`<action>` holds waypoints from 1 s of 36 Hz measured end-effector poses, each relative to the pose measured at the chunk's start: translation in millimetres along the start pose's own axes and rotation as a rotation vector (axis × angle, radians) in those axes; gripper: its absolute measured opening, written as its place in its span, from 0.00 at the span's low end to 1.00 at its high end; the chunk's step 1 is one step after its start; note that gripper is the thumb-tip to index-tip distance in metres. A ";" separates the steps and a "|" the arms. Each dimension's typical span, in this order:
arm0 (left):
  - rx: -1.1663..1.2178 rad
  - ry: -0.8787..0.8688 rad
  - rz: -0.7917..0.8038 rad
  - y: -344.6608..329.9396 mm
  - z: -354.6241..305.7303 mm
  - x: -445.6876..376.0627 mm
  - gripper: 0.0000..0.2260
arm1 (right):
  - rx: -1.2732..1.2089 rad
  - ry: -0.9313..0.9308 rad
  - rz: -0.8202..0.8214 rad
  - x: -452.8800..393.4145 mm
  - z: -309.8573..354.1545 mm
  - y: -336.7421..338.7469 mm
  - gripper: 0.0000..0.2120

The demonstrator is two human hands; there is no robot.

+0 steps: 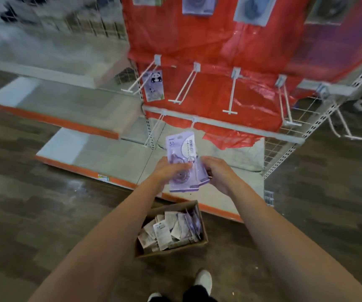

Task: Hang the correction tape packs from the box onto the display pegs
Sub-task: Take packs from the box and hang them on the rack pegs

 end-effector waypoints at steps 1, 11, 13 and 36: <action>-0.009 -0.029 0.000 -4.0 -13.0 5.7 0.09 | 0.018 0.019 0.014 -1.6 11.0 5.7 0.10; -0.113 -0.222 -0.060 -34.5 -93.7 40.5 0.14 | 0.057 0.138 0.101 -8.1 79.6 39.4 0.12; -0.117 -0.242 -0.074 -33.8 -103.8 43.1 0.13 | 0.052 0.168 0.085 -9.1 88.1 43.9 0.13; -0.048 -0.423 -0.029 22.7 -198.8 40.1 0.14 | -0.050 0.369 -0.253 -1.7 166.8 86.9 0.20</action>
Point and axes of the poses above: each hand's wrist, its own x-axis away from the middle knuckle, its own y-axis out of the back of the hand, z = x × y, the point moved 5 cm from there along -x, towards the middle knuckle, and after that the axes turned 9 degrees about y, right-handed, at the moved point
